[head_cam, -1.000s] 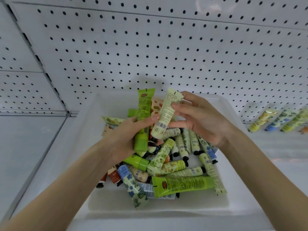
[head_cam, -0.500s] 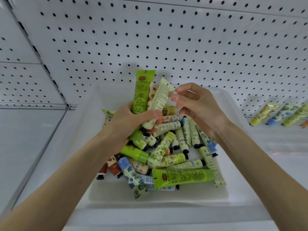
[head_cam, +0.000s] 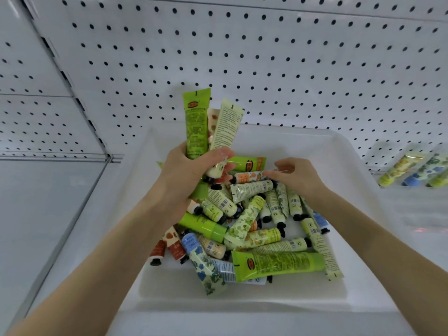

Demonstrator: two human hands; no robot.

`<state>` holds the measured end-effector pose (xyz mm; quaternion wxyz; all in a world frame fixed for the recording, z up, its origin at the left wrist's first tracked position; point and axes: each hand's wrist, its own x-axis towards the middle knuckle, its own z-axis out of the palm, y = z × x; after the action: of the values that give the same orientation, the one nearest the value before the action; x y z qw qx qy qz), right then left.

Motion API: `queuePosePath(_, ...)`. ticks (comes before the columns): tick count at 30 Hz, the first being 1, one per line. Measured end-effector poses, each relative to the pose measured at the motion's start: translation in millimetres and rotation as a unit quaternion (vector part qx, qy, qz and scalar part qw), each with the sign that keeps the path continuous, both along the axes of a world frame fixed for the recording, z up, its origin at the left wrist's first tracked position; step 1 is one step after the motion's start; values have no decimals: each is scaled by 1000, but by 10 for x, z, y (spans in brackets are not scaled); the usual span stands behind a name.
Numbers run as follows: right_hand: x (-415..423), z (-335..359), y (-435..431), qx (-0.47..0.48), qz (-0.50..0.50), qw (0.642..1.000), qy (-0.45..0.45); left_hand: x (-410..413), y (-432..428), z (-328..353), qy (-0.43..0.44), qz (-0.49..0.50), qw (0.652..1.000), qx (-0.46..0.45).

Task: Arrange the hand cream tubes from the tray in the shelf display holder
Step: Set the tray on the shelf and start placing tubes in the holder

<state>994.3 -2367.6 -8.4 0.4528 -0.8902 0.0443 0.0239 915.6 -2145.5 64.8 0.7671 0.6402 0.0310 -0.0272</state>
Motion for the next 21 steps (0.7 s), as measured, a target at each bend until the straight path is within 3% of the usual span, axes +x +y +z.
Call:
queuePosePath(12, -16, -106, 2, 20, -24, 1000, 3, 6, -19, 0, 19, -2, 1000, -19)
queuePosePath(21, -73, 89, 84, 69, -19, 995, -64, 27, -17, -27, 25, -9, 999, -32)
